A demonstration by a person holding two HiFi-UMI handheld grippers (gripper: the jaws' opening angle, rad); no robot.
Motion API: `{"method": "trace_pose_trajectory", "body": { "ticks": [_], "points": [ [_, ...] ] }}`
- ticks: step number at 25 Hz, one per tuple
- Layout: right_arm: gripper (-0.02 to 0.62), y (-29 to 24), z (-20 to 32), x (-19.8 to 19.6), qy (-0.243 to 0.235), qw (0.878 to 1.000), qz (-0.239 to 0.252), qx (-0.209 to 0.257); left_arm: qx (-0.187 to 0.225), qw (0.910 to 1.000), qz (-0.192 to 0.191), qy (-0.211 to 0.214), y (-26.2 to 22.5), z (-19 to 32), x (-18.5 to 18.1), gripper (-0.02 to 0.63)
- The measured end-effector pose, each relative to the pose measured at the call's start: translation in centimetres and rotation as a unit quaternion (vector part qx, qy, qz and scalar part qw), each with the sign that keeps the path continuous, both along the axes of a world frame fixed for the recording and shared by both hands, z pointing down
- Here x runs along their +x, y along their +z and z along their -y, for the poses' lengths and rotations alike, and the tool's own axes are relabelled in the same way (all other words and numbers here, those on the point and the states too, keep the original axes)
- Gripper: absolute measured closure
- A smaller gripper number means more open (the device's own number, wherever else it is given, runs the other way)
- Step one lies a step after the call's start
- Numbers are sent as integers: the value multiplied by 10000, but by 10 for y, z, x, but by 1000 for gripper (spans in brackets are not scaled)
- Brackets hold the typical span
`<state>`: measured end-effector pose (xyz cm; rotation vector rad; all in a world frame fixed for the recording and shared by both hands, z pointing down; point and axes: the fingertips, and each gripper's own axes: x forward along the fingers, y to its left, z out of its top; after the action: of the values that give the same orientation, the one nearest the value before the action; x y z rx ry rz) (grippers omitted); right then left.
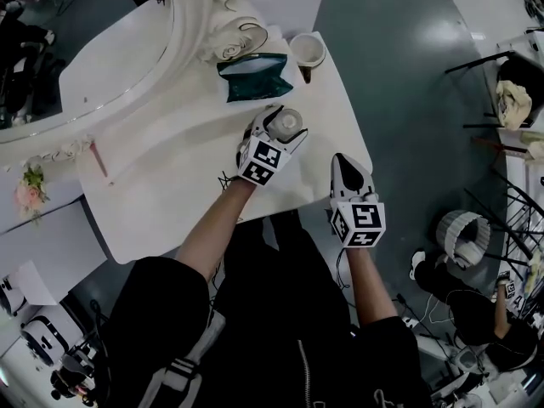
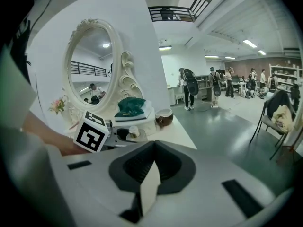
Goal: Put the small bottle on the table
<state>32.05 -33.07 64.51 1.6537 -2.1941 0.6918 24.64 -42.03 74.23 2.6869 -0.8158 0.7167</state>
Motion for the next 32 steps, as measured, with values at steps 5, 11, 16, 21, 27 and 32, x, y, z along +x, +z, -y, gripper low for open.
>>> {"method": "trace_pose_trajectory", "body": {
  "ticks": [5, 11, 16, 21, 27, 32],
  "points": [
    [594, 2, -2, 4, 15, 10000, -6, -37, 72, 10000, -33, -57, -1, 2, 2, 265],
    [594, -1, -3, -5, -80, 10000, 44, -18, 107, 9999, 31, -24, -4, -4, -1, 198],
    [594, -13, -1, -22, -199, 9998, 41, 66, 157, 9995, -79, -260, -28, -22, -33, 217],
    [594, -27, 12, -65, -509, 9984, 79, 227, 225, 9955, -183, -905, -56, -27, -106, 349],
    [594, -60, 16, -136, -1101, 9924, 95, 543, 508, 9856, -76, -1611, -98, -54, -201, 566],
    [594, -91, 17, -197, -1561, 9841, 135, 831, 663, 9755, -170, -2090, -138, -80, -261, 604]
  ]
}}
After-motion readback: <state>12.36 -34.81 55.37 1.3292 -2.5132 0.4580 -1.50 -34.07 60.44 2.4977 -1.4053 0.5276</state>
